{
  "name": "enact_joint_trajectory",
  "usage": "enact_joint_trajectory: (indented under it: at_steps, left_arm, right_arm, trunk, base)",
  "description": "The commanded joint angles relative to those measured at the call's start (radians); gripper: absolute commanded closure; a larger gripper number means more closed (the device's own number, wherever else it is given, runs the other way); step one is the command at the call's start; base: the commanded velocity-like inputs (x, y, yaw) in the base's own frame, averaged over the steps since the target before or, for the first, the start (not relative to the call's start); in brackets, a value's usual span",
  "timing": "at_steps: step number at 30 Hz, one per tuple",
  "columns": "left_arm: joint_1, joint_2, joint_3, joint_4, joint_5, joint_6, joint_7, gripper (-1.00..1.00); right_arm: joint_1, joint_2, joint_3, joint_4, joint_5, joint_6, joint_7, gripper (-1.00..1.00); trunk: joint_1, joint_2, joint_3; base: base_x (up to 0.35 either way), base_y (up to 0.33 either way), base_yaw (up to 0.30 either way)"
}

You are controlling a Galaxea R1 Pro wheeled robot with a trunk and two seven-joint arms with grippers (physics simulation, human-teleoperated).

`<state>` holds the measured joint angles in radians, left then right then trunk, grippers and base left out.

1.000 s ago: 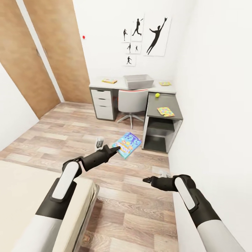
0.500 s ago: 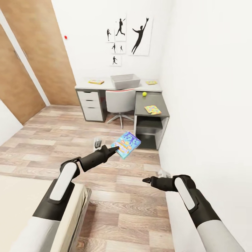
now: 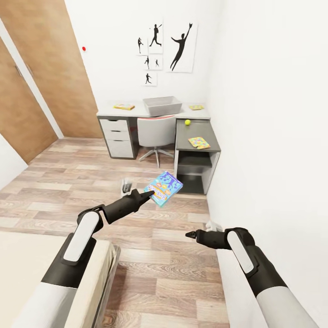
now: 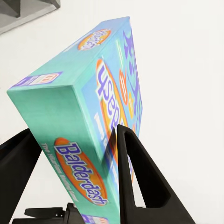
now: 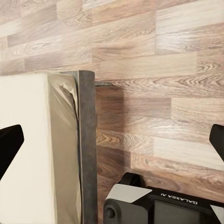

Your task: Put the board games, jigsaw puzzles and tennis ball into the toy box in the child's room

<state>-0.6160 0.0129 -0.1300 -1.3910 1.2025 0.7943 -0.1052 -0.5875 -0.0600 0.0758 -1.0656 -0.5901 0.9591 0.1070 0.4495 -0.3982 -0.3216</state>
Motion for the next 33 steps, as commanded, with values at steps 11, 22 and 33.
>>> enact_joint_trajectory:
  at_steps: [11,22,33]
  left_arm:
    - [-0.001,0.001,0.000,0.000,-0.003,0.002,-0.004,1.00]
    - [-0.001,0.001,-0.001,-0.003,-0.003,0.002,-0.005,1.00]
    - [-0.001,0.001,0.000,-0.016,-0.002,0.002,-0.005,1.00]
  right_arm:
    - [0.001,-0.005,-0.005,0.000,0.010,-0.002,0.012,-1.00]
    - [0.004,-0.011,-0.006,-0.002,0.010,-0.005,0.021,-1.00]
    - [0.006,-0.006,-0.002,-0.004,0.010,0.001,0.043,-1.00]
  trunk:
    - [0.001,-0.002,-0.002]
    - [0.001,-0.002,-0.002]
    - [0.001,-0.002,-0.002]
  base:
    - [0.000,0.008,-0.106]
    - [0.000,0.001,-0.015]
    - [0.001,0.000,-0.001]
